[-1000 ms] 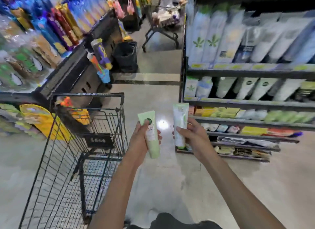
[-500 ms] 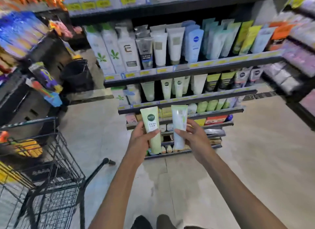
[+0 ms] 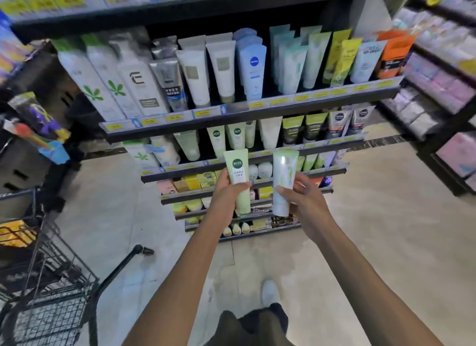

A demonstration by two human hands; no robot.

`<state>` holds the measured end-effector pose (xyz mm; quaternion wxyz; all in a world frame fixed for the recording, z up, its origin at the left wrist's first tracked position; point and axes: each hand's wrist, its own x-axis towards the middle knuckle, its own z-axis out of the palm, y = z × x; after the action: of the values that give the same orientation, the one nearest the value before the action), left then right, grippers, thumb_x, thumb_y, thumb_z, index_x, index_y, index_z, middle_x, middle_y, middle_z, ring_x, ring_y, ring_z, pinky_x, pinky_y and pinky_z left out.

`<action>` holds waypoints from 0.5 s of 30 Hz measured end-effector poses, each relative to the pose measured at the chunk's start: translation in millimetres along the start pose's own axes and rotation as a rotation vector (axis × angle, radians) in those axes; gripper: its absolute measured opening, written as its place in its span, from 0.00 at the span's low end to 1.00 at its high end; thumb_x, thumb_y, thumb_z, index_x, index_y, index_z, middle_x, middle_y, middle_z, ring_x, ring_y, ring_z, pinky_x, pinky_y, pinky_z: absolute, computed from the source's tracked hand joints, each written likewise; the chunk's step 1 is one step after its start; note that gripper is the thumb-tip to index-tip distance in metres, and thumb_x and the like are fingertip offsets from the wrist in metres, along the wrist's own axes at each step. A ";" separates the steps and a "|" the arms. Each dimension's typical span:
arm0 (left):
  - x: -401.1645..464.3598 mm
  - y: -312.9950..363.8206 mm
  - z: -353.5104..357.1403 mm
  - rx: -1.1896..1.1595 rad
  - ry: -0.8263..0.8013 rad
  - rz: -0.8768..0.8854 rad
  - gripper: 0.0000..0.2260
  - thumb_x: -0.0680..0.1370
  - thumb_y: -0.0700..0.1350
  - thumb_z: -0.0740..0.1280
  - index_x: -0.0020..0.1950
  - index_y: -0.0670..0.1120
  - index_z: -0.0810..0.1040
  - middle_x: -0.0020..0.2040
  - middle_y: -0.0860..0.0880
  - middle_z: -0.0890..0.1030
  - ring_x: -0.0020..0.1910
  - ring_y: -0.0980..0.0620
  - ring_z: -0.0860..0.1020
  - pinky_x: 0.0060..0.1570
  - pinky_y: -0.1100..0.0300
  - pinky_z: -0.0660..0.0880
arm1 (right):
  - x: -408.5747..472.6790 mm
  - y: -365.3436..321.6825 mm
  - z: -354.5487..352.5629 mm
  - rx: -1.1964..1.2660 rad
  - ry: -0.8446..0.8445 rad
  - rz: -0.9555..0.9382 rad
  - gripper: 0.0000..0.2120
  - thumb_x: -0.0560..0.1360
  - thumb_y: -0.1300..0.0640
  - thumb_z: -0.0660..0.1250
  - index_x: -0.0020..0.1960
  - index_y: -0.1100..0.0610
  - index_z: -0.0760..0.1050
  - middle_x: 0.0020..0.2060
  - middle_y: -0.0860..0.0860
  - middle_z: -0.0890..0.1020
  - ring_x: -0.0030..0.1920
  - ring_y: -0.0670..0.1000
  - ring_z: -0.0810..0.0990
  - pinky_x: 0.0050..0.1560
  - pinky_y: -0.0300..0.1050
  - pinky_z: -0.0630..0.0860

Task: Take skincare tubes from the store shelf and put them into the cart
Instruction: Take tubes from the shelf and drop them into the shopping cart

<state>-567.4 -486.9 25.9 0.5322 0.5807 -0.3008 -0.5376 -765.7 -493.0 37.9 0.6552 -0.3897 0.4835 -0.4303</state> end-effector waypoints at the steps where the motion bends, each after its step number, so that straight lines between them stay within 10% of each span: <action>1: 11.0 -2.2 7.7 0.017 0.012 -0.004 0.20 0.75 0.33 0.73 0.64 0.49 0.76 0.55 0.47 0.85 0.54 0.46 0.84 0.48 0.49 0.82 | 7.9 -3.9 -4.3 -0.008 0.001 0.003 0.19 0.75 0.64 0.75 0.64 0.56 0.78 0.54 0.55 0.87 0.55 0.60 0.85 0.58 0.64 0.81; 15: 117.9 -18.2 80.7 0.233 0.353 0.086 0.20 0.72 0.39 0.78 0.60 0.46 0.77 0.54 0.49 0.85 0.51 0.52 0.83 0.53 0.50 0.82 | 91.7 -35.4 -45.8 -0.085 -0.103 0.078 0.17 0.76 0.64 0.74 0.64 0.56 0.77 0.52 0.54 0.87 0.53 0.56 0.86 0.50 0.51 0.82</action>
<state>-619.2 -614.7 -15.5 0.5283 0.7100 -0.2877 -0.3661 -801.8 -595.2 32.9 0.6782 -0.4196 0.4820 -0.3628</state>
